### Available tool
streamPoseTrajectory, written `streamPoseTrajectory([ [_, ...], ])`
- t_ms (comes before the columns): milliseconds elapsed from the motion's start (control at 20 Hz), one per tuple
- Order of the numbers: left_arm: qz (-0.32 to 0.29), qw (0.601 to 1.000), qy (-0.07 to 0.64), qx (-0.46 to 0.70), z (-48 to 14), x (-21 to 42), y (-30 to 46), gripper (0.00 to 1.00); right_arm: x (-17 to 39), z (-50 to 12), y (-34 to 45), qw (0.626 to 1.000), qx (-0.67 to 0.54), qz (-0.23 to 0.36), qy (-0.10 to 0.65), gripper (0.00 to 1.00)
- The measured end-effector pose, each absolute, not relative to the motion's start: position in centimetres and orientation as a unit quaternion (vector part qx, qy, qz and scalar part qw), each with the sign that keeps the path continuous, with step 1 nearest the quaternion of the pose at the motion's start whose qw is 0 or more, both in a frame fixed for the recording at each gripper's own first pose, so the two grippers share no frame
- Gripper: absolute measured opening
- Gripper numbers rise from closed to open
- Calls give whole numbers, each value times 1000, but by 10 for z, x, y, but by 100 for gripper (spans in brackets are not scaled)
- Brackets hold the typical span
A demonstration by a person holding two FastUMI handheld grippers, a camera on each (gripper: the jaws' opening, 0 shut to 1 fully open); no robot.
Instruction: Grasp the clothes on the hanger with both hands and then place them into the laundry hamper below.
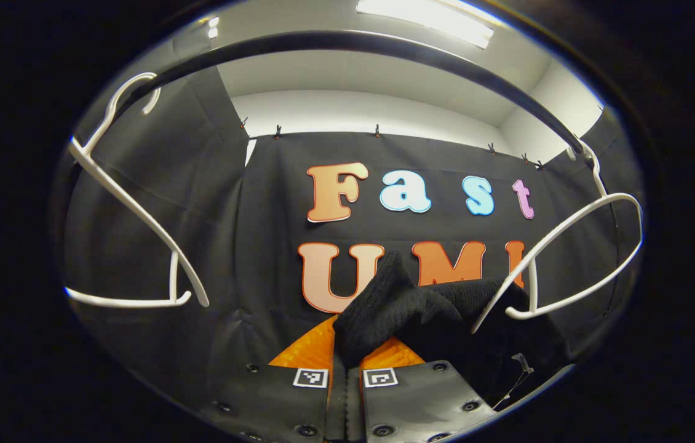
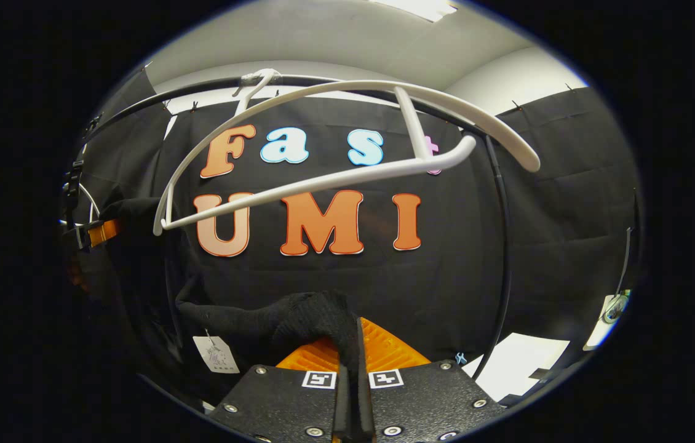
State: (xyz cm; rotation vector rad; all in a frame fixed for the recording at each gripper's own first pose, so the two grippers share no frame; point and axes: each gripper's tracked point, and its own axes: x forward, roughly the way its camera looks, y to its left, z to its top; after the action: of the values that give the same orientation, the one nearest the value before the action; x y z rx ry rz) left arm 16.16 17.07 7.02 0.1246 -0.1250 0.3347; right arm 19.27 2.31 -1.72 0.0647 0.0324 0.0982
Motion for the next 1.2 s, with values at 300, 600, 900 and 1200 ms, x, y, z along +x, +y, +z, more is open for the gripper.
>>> streamPoseTrajectory([
  [300,160,984,-23,74,31,146,173,7,174,-40,22,998,30,45,40,5],
  [600,131,989,35,64,-32,129,146,7,154,-80,36,995,14,60,83,5],
  [900,69,992,93,49,-97,120,89,7,138,-142,50,986,6,75,147,5],
  [1200,-4,985,171,21,-177,116,30,7,141,-202,87,971,17,109,210,5],
])
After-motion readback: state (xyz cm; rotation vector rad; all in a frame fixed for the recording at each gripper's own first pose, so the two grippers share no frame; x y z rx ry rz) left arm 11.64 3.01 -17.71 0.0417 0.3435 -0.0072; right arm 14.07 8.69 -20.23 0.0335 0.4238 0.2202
